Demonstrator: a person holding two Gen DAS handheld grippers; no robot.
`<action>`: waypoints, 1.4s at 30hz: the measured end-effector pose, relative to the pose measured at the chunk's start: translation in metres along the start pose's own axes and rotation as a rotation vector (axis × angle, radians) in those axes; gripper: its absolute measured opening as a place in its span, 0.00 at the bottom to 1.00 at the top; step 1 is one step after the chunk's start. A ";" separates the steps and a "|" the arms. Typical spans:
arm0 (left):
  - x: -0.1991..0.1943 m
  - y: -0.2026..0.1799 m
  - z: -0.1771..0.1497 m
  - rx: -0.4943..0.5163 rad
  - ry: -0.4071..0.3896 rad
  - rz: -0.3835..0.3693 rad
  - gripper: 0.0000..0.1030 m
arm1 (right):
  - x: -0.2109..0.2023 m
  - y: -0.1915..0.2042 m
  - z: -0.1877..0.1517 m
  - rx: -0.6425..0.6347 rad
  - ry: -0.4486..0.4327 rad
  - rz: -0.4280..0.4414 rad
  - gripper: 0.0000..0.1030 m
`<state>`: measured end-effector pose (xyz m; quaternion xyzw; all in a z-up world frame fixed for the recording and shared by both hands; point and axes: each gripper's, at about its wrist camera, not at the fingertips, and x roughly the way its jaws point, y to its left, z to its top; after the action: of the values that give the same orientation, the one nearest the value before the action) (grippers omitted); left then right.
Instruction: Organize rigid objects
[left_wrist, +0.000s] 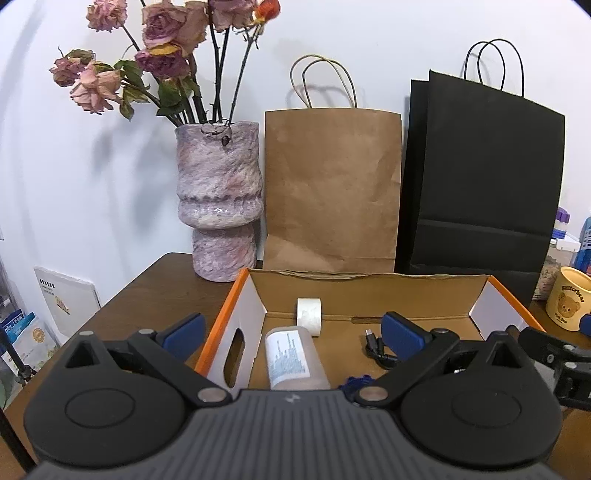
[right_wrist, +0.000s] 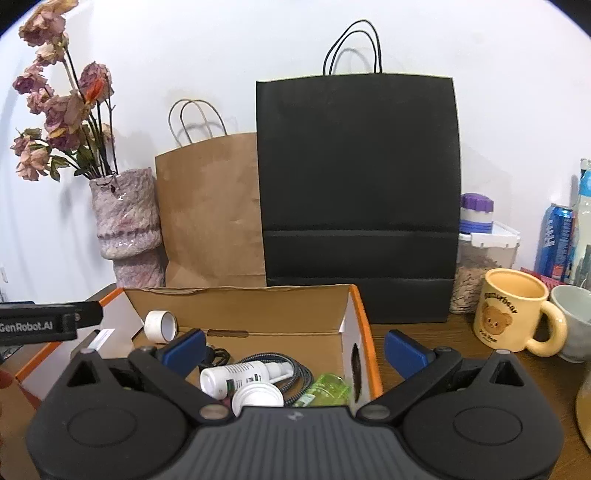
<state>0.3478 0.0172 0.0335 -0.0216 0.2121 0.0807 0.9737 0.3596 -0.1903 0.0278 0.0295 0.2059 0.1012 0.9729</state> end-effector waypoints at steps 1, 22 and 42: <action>-0.004 0.002 0.000 -0.002 0.000 0.000 1.00 | -0.005 -0.001 0.000 0.000 -0.003 -0.002 1.00; -0.119 0.024 -0.029 0.027 -0.037 -0.041 1.00 | -0.131 -0.001 -0.026 0.004 -0.061 0.009 1.00; -0.248 0.042 -0.107 0.051 -0.024 -0.105 1.00 | -0.265 0.019 -0.100 -0.021 -0.006 0.035 1.00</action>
<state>0.0742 0.0133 0.0397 -0.0070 0.2010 0.0242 0.9793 0.0779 -0.2251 0.0429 0.0234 0.2014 0.1202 0.9718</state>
